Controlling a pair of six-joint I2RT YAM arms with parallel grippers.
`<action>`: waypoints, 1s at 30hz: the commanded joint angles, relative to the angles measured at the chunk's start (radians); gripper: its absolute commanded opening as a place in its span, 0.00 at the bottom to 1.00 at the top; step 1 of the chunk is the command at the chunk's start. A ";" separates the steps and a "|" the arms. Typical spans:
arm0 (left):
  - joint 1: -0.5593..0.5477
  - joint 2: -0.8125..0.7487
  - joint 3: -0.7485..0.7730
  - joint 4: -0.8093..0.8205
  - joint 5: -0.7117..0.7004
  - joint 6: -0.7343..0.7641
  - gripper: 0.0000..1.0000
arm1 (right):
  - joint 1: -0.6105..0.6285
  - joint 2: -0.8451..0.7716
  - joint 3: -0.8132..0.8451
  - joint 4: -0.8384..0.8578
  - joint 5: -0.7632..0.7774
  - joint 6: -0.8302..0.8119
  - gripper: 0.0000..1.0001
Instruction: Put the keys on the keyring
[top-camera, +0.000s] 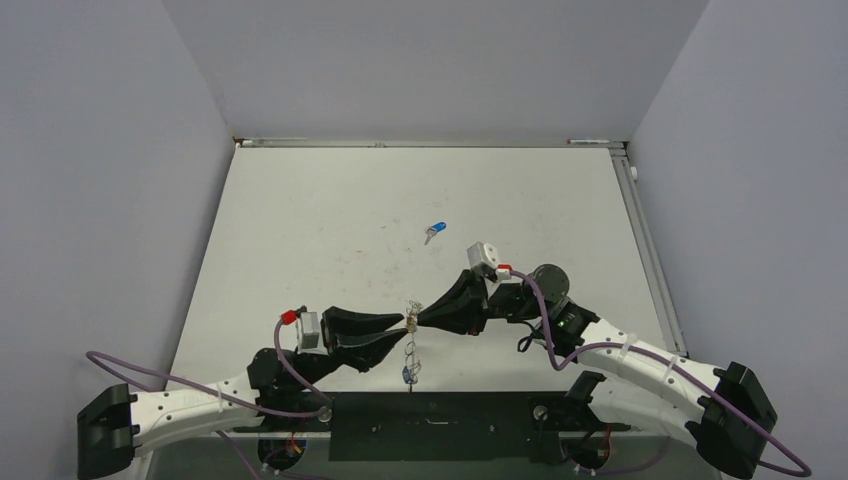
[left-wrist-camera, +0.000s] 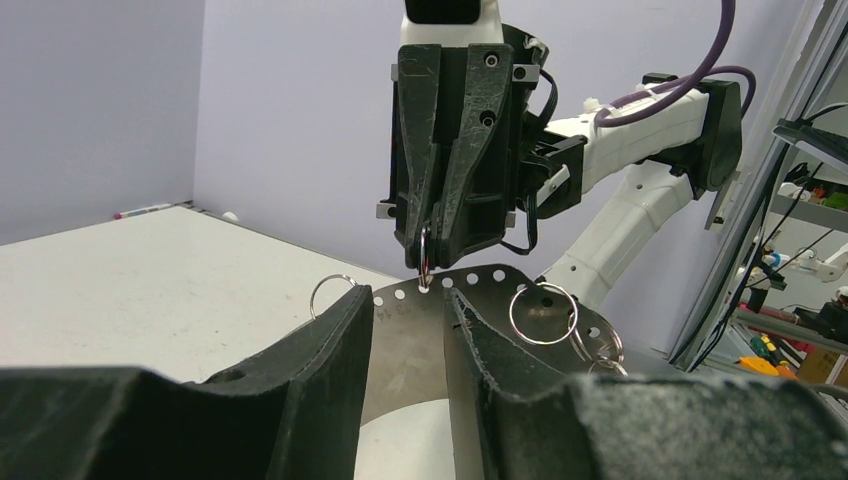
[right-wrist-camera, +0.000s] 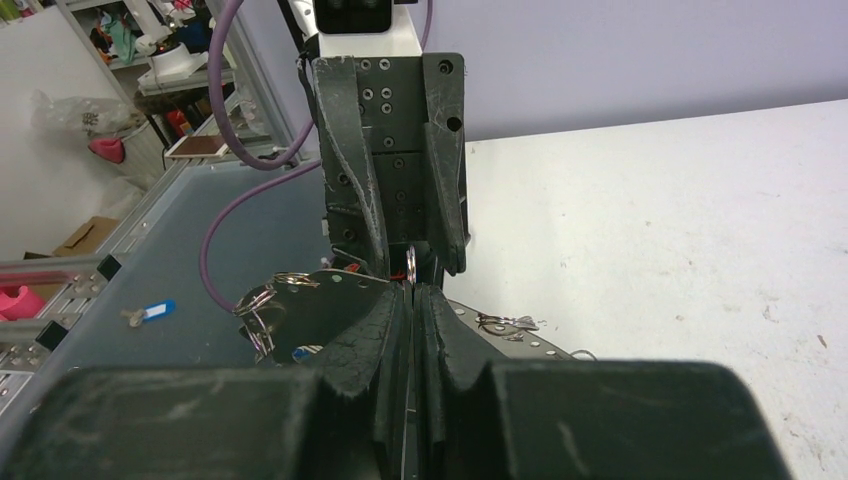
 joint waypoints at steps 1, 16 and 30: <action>-0.002 0.024 -0.066 0.093 0.005 -0.004 0.28 | 0.009 -0.003 0.023 0.139 -0.009 0.014 0.05; -0.002 0.056 -0.048 0.111 0.021 0.002 0.25 | 0.015 0.011 0.013 0.145 -0.011 0.011 0.05; -0.002 0.076 -0.034 0.122 0.027 0.004 0.26 | 0.019 0.024 0.015 0.118 -0.012 -0.014 0.05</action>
